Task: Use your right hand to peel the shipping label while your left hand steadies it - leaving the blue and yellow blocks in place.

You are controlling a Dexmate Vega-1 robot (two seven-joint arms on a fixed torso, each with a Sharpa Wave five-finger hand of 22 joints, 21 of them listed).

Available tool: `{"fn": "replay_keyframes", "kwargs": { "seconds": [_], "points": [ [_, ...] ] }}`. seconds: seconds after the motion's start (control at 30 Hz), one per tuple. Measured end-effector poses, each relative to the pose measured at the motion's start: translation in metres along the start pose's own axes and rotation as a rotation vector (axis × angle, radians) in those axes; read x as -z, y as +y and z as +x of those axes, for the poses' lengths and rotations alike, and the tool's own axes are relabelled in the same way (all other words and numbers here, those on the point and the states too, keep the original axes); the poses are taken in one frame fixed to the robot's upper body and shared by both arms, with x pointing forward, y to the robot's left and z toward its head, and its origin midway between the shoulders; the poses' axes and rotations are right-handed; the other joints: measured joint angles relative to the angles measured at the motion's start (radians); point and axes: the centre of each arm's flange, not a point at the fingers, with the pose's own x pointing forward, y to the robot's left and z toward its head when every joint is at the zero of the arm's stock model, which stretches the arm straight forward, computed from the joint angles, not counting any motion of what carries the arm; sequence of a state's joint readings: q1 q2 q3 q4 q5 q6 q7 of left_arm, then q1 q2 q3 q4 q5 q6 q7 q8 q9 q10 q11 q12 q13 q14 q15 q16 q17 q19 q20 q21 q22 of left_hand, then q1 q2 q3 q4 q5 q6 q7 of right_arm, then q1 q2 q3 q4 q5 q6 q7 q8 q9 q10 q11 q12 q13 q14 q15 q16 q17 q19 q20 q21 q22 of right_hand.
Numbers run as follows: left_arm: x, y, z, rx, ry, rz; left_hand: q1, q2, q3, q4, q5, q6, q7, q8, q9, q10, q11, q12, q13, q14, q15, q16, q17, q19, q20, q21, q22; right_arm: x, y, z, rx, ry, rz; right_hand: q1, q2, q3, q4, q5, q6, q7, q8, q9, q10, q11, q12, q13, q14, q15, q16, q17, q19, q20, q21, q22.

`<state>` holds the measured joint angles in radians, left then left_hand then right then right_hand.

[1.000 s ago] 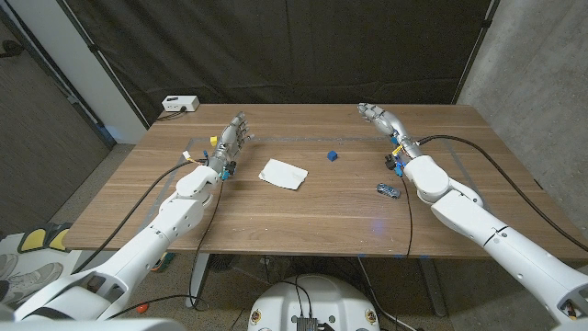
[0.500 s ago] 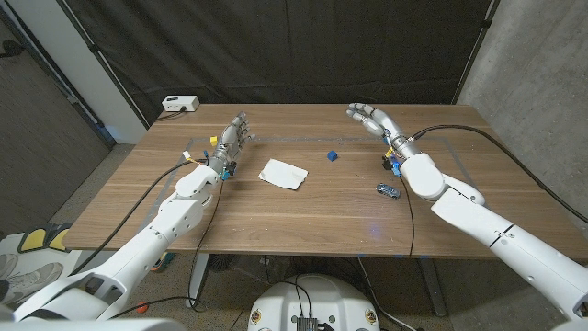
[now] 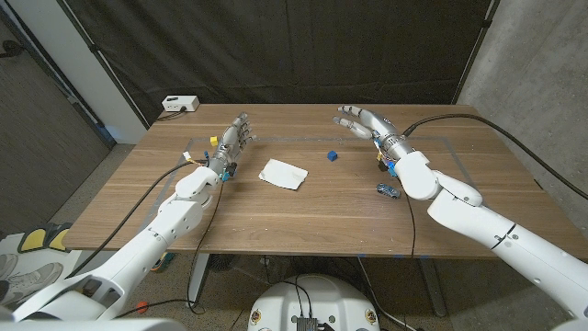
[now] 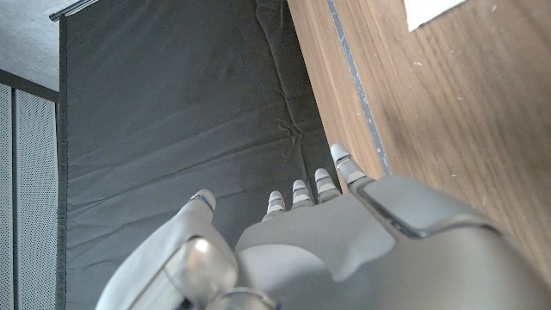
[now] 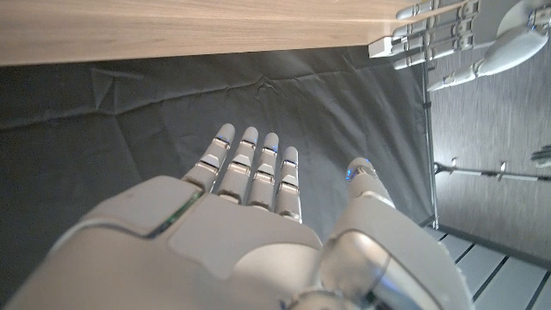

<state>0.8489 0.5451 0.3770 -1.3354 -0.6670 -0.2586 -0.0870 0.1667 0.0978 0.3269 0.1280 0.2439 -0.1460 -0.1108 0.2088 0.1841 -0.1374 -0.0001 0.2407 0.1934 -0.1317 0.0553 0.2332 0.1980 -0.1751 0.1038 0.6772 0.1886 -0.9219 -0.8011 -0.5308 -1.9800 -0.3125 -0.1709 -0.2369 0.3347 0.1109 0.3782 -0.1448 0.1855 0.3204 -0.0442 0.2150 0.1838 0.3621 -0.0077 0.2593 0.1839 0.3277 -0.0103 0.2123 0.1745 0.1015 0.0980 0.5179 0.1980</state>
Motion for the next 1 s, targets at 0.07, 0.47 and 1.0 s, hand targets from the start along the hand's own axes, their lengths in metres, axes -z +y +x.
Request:
{"fn": "replay_keyframes", "kwargs": {
  "seconds": [0.07, 0.47, 1.0],
  "points": [
    [0.0, 0.0, -0.001, 0.001, 0.001, 0.001, 0.0, 0.0, 0.0, 0.0, 0.0, 0.002, 0.002, 0.0, 0.0, 0.004, -0.004, 0.0, 0.0, 0.004, -0.004, 0.0, 0.0, 0.0, 0.0, 0.0, 0.0, 0.003, 0.0, 0.0, -0.005, 0.012, -0.039, 0.0, 0.0, 0.0, 0.0, 0.0, 0.004, -0.004, 0.0, 0.0, 0.0, 0.0, 0.0, 0.0, 0.005, -0.005, 0.0, 0.0, 0.002, -0.002, 0.0, 0.0],
    [0.0, 0.001, -0.005, 0.016, -0.001, 0.003, 0.0, 0.0, 0.003, -0.003, 0.0, 0.019, -0.002, 0.0, 0.0, 0.011, 0.0, 0.0, 0.0, 0.012, -0.002, 0.0, 0.0, 0.005, 0.005, 0.0, 0.0, -0.037, 0.011, -0.001, -0.061, -0.031, -0.159, 0.025, -0.017, 0.007, -0.007, 0.0, 0.028, -0.007, 0.0, 0.0, 0.018, -0.018, 0.0, 0.0, 0.024, -0.024, 0.0, 0.0, 0.007, -0.007, 0.004, 0.0],
    [-0.003, 0.004, -0.009, 0.03, -0.008, 0.004, 0.004, -0.004, 0.006, -0.006, 0.0, 0.029, -0.001, 0.0, 0.0, 0.022, 0.0, 0.0, 0.0, 0.012, -0.002, 0.0, 0.0, 0.002, 0.009, 0.0, 0.0, -0.063, 0.034, 0.008, -0.179, -0.007, -0.228, -0.021, -0.063, -0.036, 0.008, -0.005, 0.024, -0.004, -0.005, 0.0, 0.014, -0.017, -0.005, 0.0, 0.014, -0.025, -0.009, 0.01, 0.011, -0.003, 0.004, 0.0]
  ]
}}
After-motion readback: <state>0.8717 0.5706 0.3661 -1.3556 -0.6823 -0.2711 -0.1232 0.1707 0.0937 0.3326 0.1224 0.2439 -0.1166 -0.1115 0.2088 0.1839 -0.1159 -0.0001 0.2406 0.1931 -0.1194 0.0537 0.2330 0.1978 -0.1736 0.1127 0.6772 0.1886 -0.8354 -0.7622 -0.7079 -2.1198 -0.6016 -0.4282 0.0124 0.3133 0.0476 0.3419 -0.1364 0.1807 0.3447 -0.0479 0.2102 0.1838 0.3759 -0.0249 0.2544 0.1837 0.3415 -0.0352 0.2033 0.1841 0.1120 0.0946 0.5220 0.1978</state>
